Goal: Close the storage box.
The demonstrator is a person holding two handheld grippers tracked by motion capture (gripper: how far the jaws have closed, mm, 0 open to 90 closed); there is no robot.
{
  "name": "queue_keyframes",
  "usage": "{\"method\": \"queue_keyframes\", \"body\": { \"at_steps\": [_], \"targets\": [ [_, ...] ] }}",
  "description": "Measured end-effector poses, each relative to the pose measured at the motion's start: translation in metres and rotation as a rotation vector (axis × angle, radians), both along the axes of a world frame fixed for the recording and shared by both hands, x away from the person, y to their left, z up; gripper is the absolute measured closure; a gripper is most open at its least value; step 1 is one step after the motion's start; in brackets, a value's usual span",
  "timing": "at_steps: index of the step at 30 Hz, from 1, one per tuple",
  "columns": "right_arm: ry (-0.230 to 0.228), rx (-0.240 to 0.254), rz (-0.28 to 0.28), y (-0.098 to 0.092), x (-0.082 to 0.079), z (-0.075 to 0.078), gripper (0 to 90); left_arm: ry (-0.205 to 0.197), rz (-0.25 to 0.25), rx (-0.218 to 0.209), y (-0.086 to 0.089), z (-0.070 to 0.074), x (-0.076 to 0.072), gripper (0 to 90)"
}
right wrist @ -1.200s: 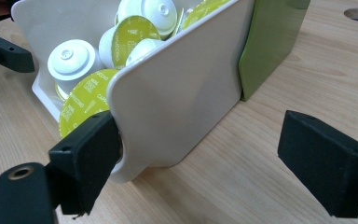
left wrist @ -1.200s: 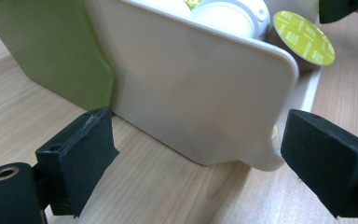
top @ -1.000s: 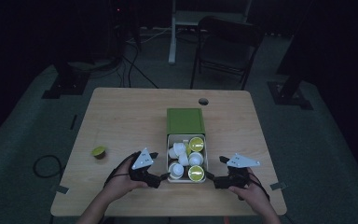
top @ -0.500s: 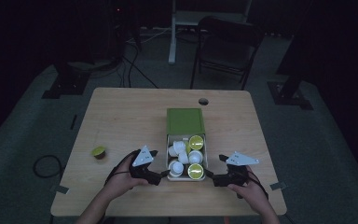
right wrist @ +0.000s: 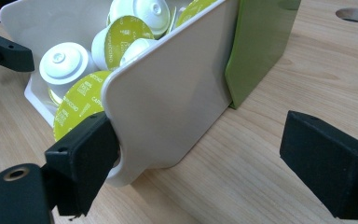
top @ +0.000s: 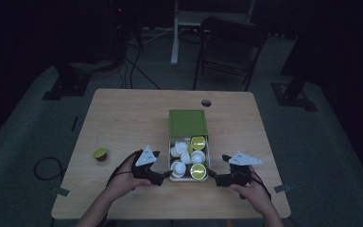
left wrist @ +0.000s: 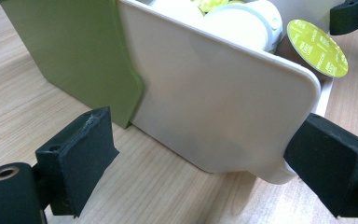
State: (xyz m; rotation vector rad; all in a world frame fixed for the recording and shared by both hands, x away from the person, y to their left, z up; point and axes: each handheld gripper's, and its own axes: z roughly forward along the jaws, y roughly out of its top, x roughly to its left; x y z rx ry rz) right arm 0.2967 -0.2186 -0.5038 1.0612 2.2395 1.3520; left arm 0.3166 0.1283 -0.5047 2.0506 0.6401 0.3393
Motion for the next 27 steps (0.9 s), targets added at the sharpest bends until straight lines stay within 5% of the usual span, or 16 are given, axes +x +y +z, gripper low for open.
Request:
{"method": "queue_keyframes", "body": {
  "at_steps": [27],
  "targets": [
    [-0.005, -0.004, -0.021, 0.000, 0.014, 0.000, 11.3, 0.035, 0.016, -0.005, -0.001, 0.003, 0.016, 10.0]
  ]
}}
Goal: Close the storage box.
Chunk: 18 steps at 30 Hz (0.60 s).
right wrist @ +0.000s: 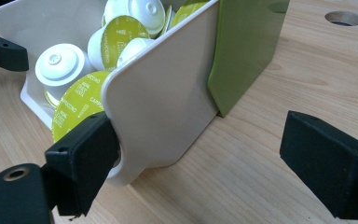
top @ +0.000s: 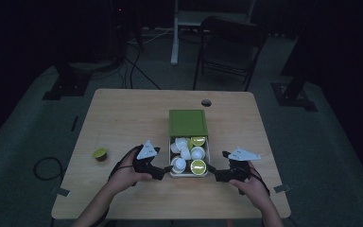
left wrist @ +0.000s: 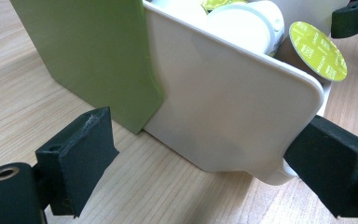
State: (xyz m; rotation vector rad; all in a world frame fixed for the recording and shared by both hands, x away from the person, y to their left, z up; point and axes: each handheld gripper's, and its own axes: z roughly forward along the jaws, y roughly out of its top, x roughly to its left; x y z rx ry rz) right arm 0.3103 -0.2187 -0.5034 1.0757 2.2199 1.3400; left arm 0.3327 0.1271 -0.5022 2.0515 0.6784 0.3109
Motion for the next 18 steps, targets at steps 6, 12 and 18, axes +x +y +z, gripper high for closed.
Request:
{"method": "queue_keyframes", "body": {
  "at_steps": [6, 12, 18],
  "targets": [
    [0.001, -0.003, -0.008, 0.0001, 0.0031, 0.0005, 11.2, 0.005, 0.010, -0.008, 0.0001, -0.0006, 0.0038, 10.0],
    [0.007, -0.003, -0.009, 0.0010, 0.0061, 0.0010, 11.3, 0.008, 0.010, -0.006, 0.0010, -0.0003, 0.0076, 10.0],
    [0.009, 0.003, -0.012, 0.0003, 0.0101, 0.0011, 11.2, 0.012, 0.013, -0.015, 0.0005, -0.0002, 0.0104, 10.0]
  ]
}}
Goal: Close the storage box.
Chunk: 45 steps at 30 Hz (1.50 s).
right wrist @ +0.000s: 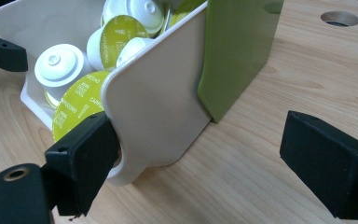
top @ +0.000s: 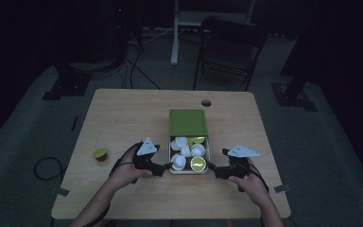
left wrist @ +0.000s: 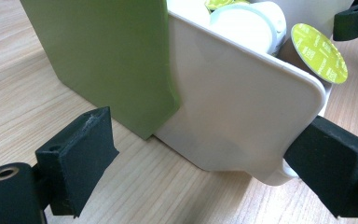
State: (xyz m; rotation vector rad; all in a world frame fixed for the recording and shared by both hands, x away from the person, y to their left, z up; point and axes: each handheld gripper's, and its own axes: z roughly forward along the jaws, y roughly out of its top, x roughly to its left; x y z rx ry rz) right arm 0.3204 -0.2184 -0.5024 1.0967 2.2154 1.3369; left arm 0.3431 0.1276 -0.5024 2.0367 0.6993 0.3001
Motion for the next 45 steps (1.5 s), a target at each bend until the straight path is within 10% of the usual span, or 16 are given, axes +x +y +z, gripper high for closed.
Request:
{"method": "queue_keyframes", "body": {
  "at_steps": [45],
  "targets": [
    [-0.004, 0.007, -0.032, 0.002, 0.020, 0.004, 11.2, -0.001, 0.022, -0.003, 0.001, 0.006, 0.021, 9.9]
  ]
}}
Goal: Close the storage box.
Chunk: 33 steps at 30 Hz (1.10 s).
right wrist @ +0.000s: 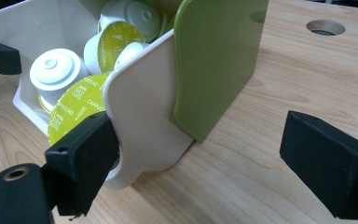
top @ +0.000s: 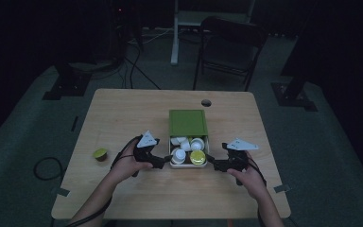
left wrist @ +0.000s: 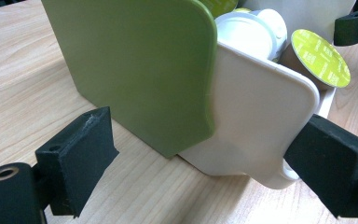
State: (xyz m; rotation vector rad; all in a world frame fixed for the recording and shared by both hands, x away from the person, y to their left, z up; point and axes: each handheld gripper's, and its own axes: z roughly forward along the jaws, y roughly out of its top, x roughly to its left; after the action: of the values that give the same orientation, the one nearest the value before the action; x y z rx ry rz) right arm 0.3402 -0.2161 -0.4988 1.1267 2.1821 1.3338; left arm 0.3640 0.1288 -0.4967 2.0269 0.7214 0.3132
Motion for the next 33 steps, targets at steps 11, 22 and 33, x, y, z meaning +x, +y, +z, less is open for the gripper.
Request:
{"method": "queue_keyframes", "body": {
  "at_steps": [11, 22, 33],
  "targets": [
    [0.000, 0.005, -0.001, 0.000, 0.004, -0.001, 11.2, 0.004, -0.001, -0.001, 0.000, 0.000, 0.005, 9.9],
    [-0.006, -0.008, -0.001, 0.000, 0.010, 0.001, 11.2, -0.006, -0.002, 0.007, 0.000, 0.001, 0.010, 9.9],
    [-0.003, -0.002, -0.010, 0.001, 0.016, 0.000, 11.2, -0.006, 0.012, -0.001, 0.000, 0.000, 0.015, 9.7]
  ]
}}
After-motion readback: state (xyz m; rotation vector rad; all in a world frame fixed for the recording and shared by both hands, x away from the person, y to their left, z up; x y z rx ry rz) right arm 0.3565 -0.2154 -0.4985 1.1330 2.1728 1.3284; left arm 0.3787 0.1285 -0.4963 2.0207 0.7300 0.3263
